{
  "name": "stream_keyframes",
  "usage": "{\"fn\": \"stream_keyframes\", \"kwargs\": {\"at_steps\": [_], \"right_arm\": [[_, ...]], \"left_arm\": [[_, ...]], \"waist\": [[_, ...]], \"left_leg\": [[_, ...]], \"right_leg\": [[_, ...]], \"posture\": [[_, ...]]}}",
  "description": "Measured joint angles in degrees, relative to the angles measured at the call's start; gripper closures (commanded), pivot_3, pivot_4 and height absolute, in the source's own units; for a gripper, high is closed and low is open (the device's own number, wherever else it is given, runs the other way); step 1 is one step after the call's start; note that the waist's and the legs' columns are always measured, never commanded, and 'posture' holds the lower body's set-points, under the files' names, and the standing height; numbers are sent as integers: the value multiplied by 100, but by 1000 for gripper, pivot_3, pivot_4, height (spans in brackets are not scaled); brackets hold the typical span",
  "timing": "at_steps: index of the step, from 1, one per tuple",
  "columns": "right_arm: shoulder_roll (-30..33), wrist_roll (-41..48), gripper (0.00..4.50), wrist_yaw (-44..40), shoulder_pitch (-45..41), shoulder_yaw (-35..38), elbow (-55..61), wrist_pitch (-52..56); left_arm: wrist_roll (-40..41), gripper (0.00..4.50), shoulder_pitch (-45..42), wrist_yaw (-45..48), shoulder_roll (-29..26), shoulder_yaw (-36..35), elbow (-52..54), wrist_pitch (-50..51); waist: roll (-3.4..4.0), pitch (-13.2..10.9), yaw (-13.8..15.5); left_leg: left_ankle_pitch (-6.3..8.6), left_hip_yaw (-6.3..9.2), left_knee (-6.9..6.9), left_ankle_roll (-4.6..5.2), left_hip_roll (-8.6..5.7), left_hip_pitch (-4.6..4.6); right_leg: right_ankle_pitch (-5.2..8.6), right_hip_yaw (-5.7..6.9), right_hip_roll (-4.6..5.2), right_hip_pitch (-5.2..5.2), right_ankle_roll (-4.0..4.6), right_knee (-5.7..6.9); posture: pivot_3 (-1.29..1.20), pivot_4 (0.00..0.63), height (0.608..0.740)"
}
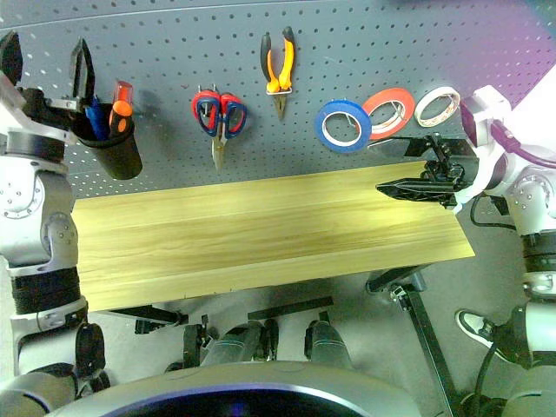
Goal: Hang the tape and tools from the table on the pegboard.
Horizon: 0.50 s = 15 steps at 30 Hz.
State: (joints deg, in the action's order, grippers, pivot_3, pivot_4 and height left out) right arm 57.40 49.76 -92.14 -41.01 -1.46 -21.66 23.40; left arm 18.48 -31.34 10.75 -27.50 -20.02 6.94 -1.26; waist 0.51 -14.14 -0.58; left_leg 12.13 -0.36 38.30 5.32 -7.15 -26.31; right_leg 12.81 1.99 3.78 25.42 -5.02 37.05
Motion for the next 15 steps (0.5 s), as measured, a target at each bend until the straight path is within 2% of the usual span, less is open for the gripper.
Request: {"fn": "stream_keyframes", "kwargs": {"at_steps": [9,15], "right_arm": [[-1,6,0,0,-8,0,-2,4],[-10,9,0,0,-5,0,24,24]], "left_arm": [[1240,15,-94,915,102,487,771,1065],[1727,15,-254,1371,104,840,1025,1687]], "waist": [[0,0,14],[0,0,-5]], "left_leg": [[0,0,2,0,-1,0],[0,0,1,0,-1,0]], "right_leg": [[0,0,0,0,0,-2],[0,-3,0,-2,0,1]], "posture": [[-49,189,726],[-60,190,726]]}}
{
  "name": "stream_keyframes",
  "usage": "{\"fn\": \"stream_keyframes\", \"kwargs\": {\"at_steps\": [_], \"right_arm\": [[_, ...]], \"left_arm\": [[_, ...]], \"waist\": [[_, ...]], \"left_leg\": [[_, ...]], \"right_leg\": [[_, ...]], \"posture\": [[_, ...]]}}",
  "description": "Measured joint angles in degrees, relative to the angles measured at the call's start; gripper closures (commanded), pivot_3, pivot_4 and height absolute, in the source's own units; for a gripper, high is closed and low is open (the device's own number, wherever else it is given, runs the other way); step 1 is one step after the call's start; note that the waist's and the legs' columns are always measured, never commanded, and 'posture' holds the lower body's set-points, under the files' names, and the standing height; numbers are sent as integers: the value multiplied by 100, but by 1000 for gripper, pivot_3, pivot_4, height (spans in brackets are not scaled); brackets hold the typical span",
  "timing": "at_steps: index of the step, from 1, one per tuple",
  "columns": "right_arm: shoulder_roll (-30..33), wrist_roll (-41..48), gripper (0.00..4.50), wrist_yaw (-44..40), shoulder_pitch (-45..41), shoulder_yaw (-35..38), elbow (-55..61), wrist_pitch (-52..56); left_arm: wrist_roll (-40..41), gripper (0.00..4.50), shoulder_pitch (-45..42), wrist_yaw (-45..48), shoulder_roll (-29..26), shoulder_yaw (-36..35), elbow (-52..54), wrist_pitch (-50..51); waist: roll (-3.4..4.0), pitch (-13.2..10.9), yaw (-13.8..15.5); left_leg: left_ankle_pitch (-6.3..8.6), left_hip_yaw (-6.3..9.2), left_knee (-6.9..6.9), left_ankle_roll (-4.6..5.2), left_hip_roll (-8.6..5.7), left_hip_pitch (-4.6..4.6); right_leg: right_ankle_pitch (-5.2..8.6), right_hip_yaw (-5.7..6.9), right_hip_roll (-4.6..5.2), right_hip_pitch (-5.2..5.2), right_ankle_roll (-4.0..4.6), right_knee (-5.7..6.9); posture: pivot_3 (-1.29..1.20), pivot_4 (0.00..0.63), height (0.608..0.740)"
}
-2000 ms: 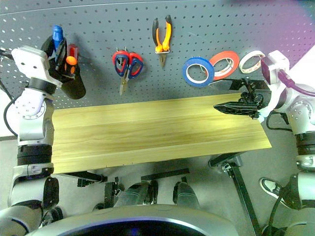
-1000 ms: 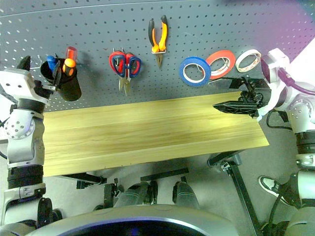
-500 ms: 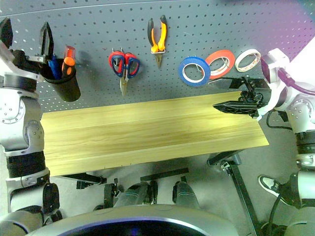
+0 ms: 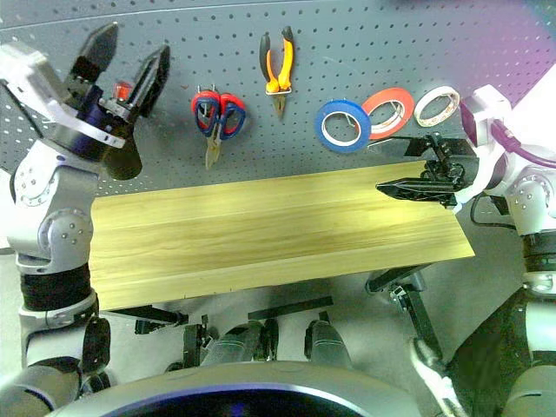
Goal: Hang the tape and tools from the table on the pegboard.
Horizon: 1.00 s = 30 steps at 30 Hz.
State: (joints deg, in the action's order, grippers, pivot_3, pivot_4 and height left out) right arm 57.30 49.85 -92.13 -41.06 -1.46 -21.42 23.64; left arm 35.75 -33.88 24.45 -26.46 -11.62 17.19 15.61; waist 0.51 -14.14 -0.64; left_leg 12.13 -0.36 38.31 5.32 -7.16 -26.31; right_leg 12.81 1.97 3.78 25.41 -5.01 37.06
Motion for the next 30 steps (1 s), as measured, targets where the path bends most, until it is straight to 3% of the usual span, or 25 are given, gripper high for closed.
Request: {"fn": "stream_keyframes", "kwargs": {"at_steps": [7,13,23,30], "right_arm": [[-217,-4,0,0,66,17,176,71],[-463,-88,0,0,270,119,329,97],[-1091,-554,0,239,491,321,577,54],[-1888,-967,0,1004,792,464,651,-324]], "left_arm": [[606,15,496,724,-21,523,167,943],[539,15,1058,1307,-253,858,-33,1308],[-395,15,1575,1781,-265,995,-821,580],[-908,15,1646,1459,209,954,-1239,-76]], "waist": [[0,0,-7],[1,1,-1],[4,3,0],[3,7,13]], "left_leg": [[0,0,-1,0,0,0],[1,-1,-2,1,0,2],[6,-1,-8,8,0,11],[1,-2,-12,1,0,13]], "right_leg": [[0,-4,-1,1,1,0],[1,-6,-1,5,1,-3],[1,-7,-1,3,1,-5],[1,-8,-1,3,1,-3]], "posture": [[-71,188,726],[-80,178,726],[-77,177,726],[-72,172,726]]}}
